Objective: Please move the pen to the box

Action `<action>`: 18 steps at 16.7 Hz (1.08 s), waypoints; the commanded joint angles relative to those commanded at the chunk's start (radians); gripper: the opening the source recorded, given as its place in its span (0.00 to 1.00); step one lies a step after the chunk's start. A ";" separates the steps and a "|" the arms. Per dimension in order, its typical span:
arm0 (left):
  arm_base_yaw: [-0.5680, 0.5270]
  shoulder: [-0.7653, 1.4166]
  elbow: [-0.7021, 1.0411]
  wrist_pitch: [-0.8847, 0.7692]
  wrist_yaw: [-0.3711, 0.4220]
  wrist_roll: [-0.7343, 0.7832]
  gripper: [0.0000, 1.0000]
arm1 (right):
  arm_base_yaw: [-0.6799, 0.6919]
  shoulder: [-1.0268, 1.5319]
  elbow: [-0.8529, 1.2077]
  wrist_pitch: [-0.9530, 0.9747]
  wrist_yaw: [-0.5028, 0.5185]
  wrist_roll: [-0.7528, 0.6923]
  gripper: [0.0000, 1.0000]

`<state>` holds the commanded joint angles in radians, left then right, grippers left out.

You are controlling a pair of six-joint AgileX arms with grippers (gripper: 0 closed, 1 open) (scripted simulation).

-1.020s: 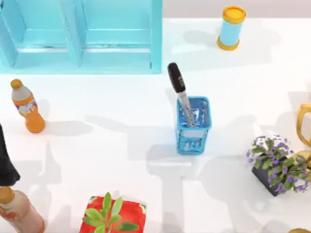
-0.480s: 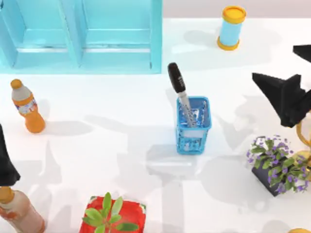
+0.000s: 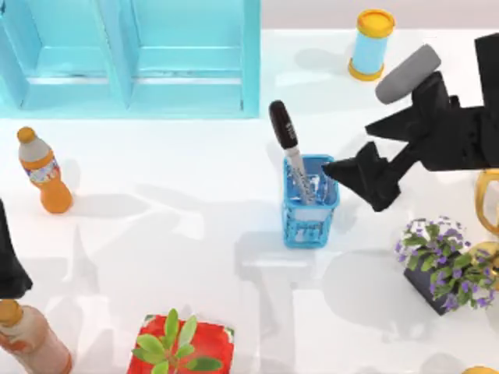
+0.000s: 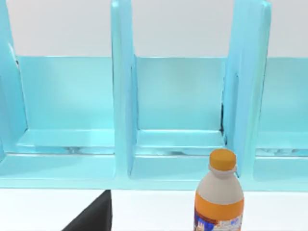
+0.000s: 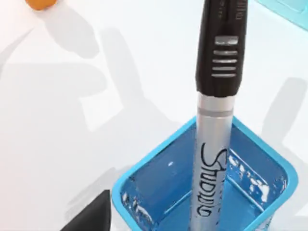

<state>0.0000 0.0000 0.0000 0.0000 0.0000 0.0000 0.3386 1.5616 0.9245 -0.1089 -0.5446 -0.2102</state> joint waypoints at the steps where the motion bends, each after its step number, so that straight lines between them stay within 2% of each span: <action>1: 0.000 0.000 0.000 0.000 0.000 0.000 1.00 | -0.001 0.029 0.003 -0.002 -0.008 -0.009 1.00; 10: 0.000 0.000 0.000 0.000 0.000 0.000 1.00 | 0.021 0.079 0.026 0.010 0.001 0.004 1.00; 18: 0.000 0.000 0.000 0.000 0.000 0.000 1.00 | 0.129 0.345 0.126 0.214 0.083 0.092 1.00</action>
<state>0.0000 0.0000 0.0000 0.0000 0.0000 0.0000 0.4679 1.9067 1.0506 0.1049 -0.4613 -0.1183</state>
